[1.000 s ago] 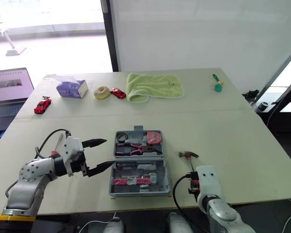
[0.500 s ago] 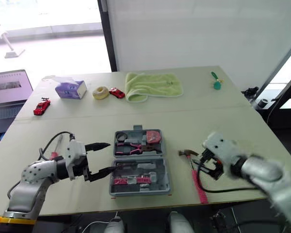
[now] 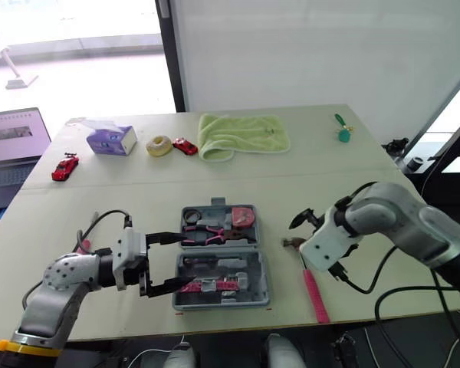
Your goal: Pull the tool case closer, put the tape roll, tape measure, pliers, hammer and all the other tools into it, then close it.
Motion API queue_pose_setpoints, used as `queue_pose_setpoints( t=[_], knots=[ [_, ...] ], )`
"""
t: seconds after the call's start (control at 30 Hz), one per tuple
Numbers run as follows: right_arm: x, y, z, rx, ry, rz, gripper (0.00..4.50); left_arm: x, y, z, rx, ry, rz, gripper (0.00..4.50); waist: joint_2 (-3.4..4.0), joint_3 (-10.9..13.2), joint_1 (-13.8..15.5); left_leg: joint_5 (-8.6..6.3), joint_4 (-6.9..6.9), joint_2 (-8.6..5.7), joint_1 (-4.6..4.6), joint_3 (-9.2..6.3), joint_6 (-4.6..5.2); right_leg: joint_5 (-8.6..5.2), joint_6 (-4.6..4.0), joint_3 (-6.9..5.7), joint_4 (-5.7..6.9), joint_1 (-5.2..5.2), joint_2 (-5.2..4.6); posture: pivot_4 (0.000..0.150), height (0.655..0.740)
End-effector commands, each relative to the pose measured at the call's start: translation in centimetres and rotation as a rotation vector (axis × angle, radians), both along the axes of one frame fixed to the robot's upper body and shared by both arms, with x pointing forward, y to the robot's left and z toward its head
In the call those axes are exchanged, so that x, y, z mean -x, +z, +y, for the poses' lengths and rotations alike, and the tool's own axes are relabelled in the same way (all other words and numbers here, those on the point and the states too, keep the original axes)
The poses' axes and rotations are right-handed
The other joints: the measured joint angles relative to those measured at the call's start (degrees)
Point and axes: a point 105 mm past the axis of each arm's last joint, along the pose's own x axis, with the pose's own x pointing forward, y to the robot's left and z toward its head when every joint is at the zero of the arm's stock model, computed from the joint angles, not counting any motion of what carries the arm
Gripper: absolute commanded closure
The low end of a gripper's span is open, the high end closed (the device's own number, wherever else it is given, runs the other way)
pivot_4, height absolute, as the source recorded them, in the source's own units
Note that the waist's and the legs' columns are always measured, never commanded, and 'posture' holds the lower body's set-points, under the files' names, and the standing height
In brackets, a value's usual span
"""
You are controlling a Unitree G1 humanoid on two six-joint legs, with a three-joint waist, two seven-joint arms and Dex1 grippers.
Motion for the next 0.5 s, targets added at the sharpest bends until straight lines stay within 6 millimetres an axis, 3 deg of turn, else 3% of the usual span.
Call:
queue_pose_setpoints(
  t=[0.03,0.37,0.5],
  knots=[
    [-0.3,-1.1,-0.3,0.105,0.126,-0.016,0.03,0.0,1.0,-0.4,0.019,0.003,-0.04,0.0,0.0,0.0,0.06,0.0,0.0,0.0,0.0,0.0,0.0,0.0,0.0,0.0,0.0,0.0,0.0,0.15,0.74],
    [-1.7,-5.8,-1.0,0.268,0.168,0.033,0.03,-0.2,1.4,-0.8,0.048,0.04,-0.041,0.0,-0.27,-0.18,-0.17,0.0,-0.01,0.01,0.21,-0.01,0.0,0.01,-0.04,0.03,0.06,0.13,0.05,0.15,0.74],
    [-1.8,-6.9,-0.8,0.305,0.18,0.053,1.21,-0.2,1.5,-0.8,0.051,0.054,-0.045,0.0,-0.89,-0.48,-0.19,0.0,0.02,0.01,0.46,-0.01,0.0,0.03,-0.08,0.03,0.04,0.42,0.05,0.15,0.74]
  ],
)
